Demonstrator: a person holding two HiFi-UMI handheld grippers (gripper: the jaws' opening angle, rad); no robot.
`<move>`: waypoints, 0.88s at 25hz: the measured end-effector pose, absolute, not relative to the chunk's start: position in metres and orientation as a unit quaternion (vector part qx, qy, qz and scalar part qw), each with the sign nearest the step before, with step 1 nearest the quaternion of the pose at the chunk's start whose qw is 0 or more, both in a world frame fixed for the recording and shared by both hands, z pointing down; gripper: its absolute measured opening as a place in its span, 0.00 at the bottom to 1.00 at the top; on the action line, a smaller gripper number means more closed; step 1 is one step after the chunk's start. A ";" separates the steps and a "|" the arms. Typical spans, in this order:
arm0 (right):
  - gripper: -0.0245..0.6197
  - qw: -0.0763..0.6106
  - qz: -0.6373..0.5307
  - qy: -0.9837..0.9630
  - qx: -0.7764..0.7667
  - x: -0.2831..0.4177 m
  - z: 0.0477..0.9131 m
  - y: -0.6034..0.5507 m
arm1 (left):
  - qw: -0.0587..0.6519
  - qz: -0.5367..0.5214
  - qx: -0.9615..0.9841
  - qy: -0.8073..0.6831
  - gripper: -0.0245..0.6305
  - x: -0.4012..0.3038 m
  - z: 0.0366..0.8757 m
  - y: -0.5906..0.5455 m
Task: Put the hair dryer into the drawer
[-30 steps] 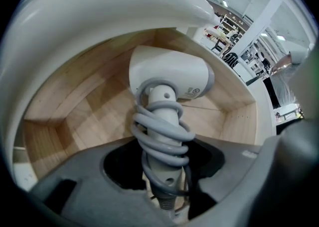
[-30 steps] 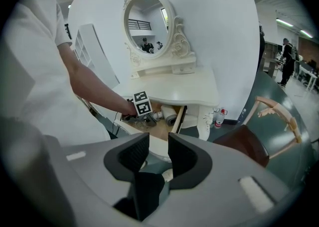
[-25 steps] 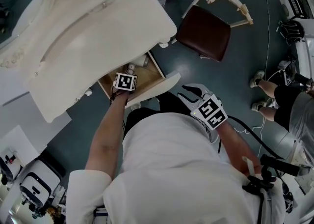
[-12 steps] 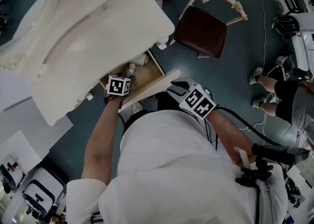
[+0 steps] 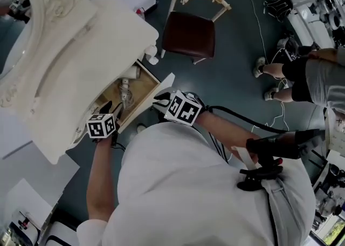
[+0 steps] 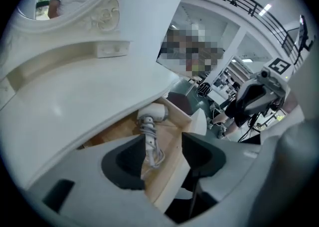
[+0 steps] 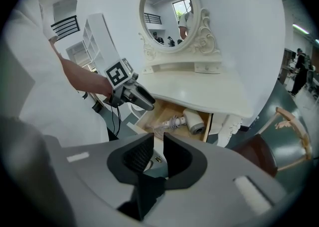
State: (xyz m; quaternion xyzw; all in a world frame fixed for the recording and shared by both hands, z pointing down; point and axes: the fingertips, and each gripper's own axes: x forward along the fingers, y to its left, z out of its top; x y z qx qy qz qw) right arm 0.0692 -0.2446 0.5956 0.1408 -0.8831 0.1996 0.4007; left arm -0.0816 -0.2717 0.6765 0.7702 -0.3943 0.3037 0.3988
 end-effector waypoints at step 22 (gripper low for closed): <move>0.04 0.375 0.175 -0.895 0.168 -0.011 0.544 -0.073 | 0.368 0.182 0.855 -0.317 0.04 -0.105 0.520 -0.074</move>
